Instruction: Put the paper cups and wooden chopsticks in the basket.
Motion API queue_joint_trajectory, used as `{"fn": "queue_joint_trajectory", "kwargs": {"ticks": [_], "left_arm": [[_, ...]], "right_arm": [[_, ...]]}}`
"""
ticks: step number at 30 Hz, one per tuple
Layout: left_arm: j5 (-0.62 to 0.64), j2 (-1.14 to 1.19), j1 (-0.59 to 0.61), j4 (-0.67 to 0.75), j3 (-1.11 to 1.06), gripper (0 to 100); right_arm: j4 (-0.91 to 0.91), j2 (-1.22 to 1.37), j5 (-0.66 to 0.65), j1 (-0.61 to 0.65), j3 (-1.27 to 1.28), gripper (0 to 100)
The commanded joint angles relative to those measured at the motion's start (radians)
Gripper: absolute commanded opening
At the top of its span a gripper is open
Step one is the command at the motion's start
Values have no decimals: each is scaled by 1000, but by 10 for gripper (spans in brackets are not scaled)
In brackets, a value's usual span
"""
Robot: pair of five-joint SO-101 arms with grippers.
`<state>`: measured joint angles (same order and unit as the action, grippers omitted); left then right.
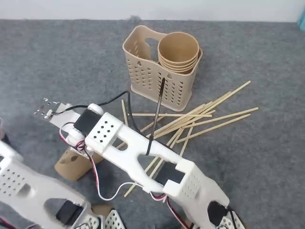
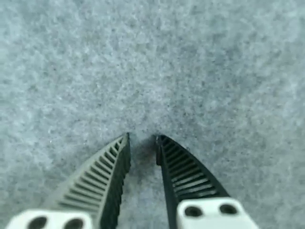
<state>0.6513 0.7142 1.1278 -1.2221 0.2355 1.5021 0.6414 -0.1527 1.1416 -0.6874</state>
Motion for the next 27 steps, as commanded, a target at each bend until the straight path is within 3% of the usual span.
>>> {"fn": "queue_joint_trajectory", "kwargs": {"ticks": [1,10,16,21,27], "left_arm": [[-20,84,92,-8,-2,87],[-110,-184,18,-155,-13,87],[-132,-419,-146,-170,-223,87],[-133,-750,-296,-49,-553,87],[-201,-1162,-509,256,-1063,90]], "right_arm": [[15,-42,-78,22,-25,9],[162,-231,-95,-7,-25,9],[291,-435,-98,-96,-20,9],[292,-654,-195,-163,-18,9],[289,-895,-399,-179,-18,9]]}}
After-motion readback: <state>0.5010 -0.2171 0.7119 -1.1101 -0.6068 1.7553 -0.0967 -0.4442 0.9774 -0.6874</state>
